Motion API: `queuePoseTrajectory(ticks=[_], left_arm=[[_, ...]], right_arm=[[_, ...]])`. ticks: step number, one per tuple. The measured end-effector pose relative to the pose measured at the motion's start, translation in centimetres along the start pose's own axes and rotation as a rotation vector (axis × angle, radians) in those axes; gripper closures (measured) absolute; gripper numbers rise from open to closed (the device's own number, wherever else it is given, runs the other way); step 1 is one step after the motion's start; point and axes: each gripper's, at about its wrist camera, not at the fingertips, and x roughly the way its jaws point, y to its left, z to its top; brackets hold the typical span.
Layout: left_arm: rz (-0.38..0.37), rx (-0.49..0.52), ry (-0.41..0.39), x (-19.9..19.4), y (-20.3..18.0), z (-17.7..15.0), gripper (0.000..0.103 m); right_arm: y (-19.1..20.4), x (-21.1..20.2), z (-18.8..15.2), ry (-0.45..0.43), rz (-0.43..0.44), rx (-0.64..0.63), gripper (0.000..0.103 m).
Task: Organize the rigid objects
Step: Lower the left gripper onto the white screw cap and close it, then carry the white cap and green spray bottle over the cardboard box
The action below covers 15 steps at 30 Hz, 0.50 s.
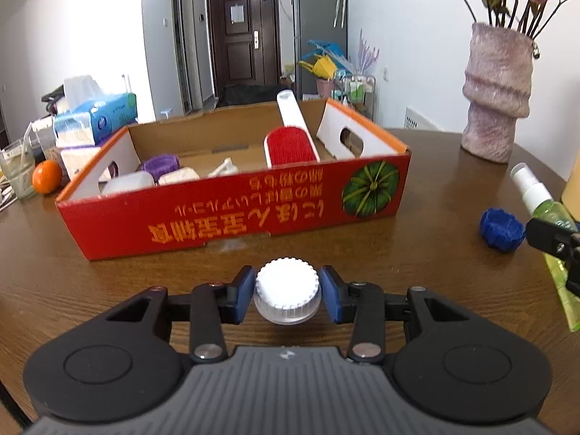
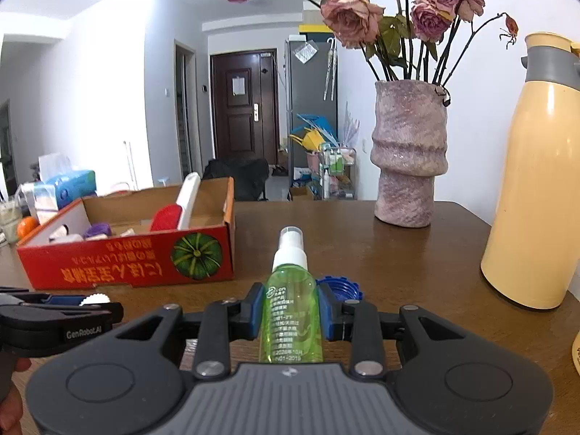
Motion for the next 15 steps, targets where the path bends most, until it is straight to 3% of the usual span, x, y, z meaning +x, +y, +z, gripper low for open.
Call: queuePoseTrajectory(ticks=[15], left_arm=[[-0.030, -0.065, -0.122, -3.5, 2.6, 2.8, 0.062]], right_arm=[[2.9, -0.7, 0.5, -0.087, 0.030, 0.062, 0.073]])
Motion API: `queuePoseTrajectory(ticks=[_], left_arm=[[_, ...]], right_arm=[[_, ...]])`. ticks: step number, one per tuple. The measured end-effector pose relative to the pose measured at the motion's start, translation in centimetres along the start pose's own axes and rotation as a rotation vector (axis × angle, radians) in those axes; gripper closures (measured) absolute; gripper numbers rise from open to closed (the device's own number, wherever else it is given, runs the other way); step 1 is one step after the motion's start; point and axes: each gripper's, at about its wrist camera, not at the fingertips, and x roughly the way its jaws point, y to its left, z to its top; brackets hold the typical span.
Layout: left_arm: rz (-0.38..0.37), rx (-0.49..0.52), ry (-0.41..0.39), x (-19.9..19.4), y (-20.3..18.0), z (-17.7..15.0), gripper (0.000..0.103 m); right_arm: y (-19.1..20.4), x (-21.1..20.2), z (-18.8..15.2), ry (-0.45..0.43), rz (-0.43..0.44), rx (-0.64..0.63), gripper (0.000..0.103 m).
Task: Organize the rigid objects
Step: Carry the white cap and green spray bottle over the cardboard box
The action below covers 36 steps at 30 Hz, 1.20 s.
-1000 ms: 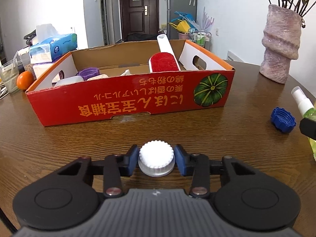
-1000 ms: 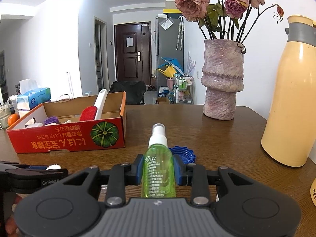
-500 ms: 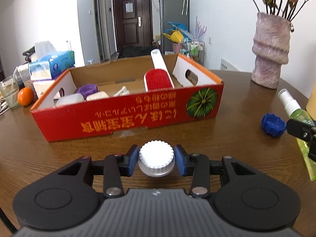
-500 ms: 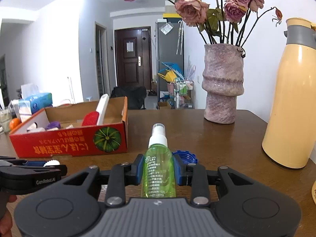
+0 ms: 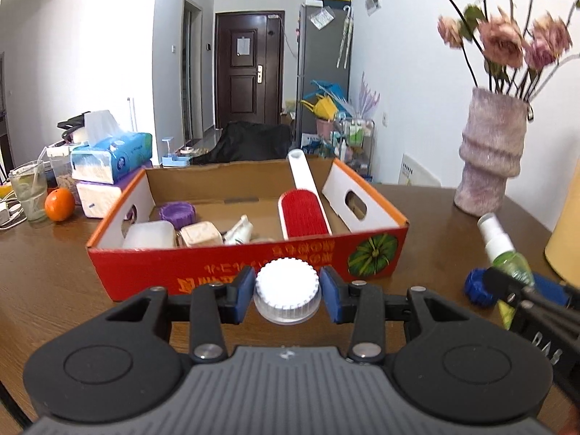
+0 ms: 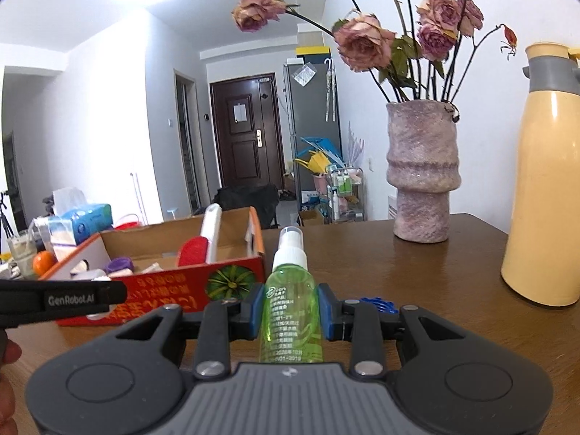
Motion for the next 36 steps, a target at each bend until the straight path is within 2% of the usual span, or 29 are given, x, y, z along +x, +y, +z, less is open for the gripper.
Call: queuePoseTrajectory(ticks=[16, 36], left_arm=[[0.019, -0.099, -0.082, -0.5, 4.7, 3.3, 0.062], [0.067, -0.144, -0.122, 4.3, 10.3, 7.3, 0.062]], right_arm=[[5.4, 1.5, 1.3, -0.078, 0.027, 0.044, 0.073], [11.7, 8.6, 3.5, -0.107, 0.087, 0.029, 0.073]])
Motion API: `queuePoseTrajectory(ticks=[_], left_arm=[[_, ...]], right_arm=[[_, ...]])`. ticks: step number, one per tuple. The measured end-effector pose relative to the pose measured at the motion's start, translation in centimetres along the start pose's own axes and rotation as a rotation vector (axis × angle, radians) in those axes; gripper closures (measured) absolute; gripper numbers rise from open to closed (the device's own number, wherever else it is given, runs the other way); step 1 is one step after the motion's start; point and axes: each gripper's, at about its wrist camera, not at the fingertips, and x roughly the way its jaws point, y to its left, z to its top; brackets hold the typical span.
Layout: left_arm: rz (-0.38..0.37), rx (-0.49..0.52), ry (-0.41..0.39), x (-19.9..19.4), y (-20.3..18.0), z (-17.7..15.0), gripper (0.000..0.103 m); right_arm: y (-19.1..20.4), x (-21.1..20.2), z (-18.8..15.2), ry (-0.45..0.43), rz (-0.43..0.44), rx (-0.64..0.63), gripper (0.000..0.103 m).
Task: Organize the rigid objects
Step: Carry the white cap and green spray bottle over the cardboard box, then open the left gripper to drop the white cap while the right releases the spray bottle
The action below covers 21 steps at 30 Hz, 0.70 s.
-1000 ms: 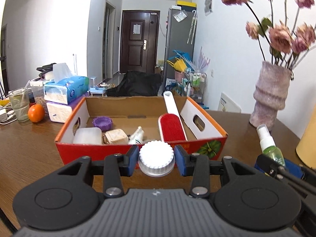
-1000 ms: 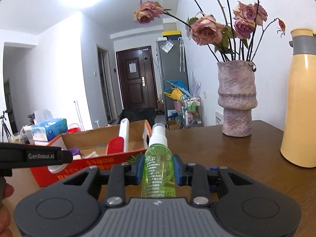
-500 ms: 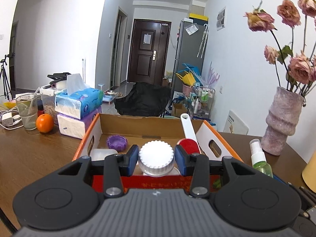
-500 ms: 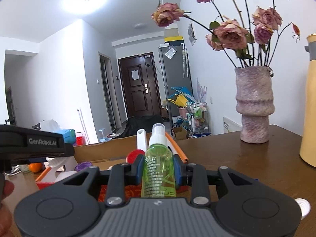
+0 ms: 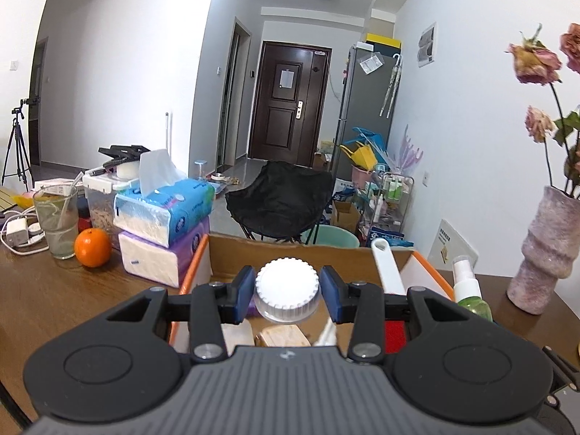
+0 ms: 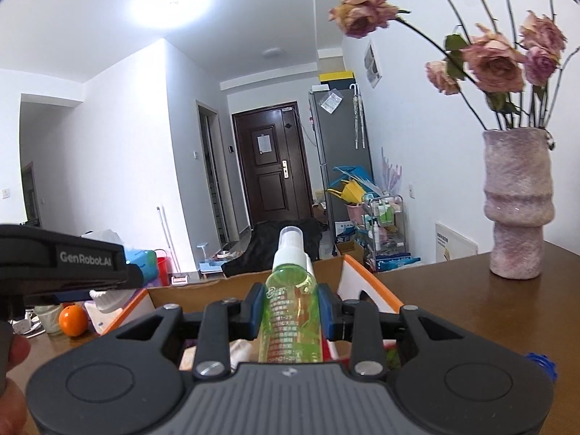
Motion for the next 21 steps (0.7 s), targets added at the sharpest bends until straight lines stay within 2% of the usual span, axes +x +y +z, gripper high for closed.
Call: queuePoseTrajectory(ticks=[21], left_arm=[[0.045, 0.046, -0.016, 6.3, 1.5, 2.1, 0.062]], right_arm=[[2.9, 6.9, 0.7, 0.017, 0.077, -0.040, 0.073]])
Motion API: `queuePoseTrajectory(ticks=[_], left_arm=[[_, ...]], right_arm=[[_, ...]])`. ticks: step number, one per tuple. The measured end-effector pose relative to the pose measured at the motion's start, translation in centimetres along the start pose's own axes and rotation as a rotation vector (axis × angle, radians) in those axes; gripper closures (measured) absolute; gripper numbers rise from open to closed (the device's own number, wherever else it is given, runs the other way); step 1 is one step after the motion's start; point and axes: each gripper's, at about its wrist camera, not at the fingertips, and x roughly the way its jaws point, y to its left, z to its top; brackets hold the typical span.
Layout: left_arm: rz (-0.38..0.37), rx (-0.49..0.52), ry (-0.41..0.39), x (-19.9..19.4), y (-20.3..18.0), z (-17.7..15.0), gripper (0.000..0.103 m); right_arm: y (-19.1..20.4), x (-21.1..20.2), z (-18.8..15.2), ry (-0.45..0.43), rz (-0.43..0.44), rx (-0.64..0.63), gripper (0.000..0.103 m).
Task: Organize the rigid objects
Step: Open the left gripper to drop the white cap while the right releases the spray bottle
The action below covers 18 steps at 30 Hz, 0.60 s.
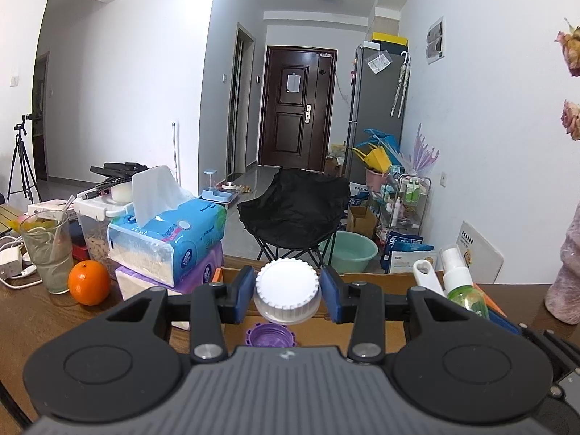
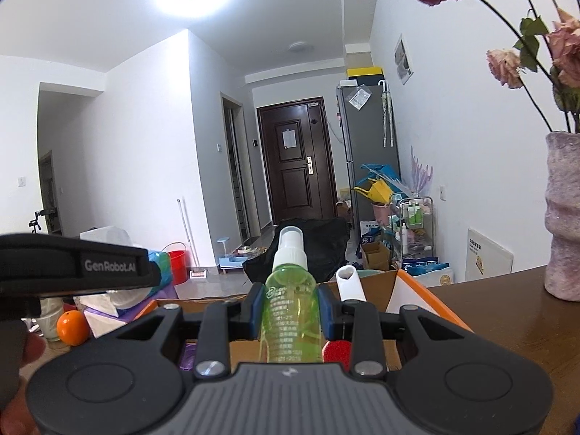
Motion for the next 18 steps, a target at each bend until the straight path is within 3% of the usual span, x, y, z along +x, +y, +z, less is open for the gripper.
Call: queuePoseTrajectory(ticks=[10, 12, 14, 15, 16, 17, 18], left_arm=[[0.007, 0.032, 0.022, 2.0, 0.4, -0.3, 0.060], [-0.001, 0.031, 0.022, 1.9, 0.3, -0.3, 0.046], [0.012, 0.034, 0.006, 1.6, 0.3, -0.3, 0.020], [0.017, 0.033, -0.007, 1.3, 0.3, -0.3, 0.015], [0.017, 0.027, -0.018, 1.1, 0.3, -0.3, 0.006], [0.015, 0.019, -0.025, 0.9, 0.4, -0.2, 0.000], [0.012, 0.009, -0.032, 0.7, 0.5, -0.2, 0.000]], right_arm=[[-0.5, 1.9, 0.1, 0.047, 0.013, -0.037, 0.073], [-0.8, 2.1, 0.2, 0.070, 0.013, -0.027, 0.073], [-1.0, 2.1, 0.4, 0.082, 0.008, -0.023, 0.072], [-1.1, 2.2, 0.4, 0.083, 0.003, -0.031, 0.063], [-1.1, 2.1, 0.5, 0.088, -0.007, -0.041, 0.045], [-1.2, 2.0, 0.5, 0.086, -0.020, -0.045, 0.034], [-1.3, 1.9, 0.5, 0.080, -0.033, -0.046, 0.014]])
